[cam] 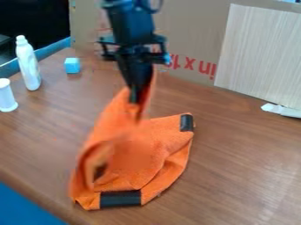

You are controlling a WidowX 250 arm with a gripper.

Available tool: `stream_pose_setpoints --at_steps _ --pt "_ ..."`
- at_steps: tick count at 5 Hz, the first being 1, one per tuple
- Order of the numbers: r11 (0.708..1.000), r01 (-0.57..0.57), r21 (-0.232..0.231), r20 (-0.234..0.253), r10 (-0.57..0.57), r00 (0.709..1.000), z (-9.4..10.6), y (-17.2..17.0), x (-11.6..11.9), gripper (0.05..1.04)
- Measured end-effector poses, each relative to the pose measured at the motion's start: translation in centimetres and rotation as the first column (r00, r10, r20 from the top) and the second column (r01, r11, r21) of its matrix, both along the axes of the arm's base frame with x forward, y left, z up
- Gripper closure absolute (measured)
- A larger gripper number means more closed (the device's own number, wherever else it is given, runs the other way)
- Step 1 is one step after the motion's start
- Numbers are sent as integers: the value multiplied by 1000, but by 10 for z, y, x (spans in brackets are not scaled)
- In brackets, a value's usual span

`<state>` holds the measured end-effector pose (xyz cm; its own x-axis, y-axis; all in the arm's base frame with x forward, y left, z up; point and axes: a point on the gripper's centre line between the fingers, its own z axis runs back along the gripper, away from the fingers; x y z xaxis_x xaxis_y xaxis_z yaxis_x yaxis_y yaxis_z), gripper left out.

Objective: Folding cloth from bottom to top left.

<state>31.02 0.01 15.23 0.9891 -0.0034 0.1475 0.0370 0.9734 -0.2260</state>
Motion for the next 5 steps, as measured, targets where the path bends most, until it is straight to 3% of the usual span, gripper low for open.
stream_pose_setpoints --at_steps 1,2,3,5 --pt "999 -53 4 -4 53 999 -7 -10 26 1004" --pt "995 -93 36 -8 93 996 -25 -11 47 975" --pt "990 -111 88 -26 114 993 -49 -8 59 799" --pt "990 -126 64 -7 127 992 -46 -11 63 222"
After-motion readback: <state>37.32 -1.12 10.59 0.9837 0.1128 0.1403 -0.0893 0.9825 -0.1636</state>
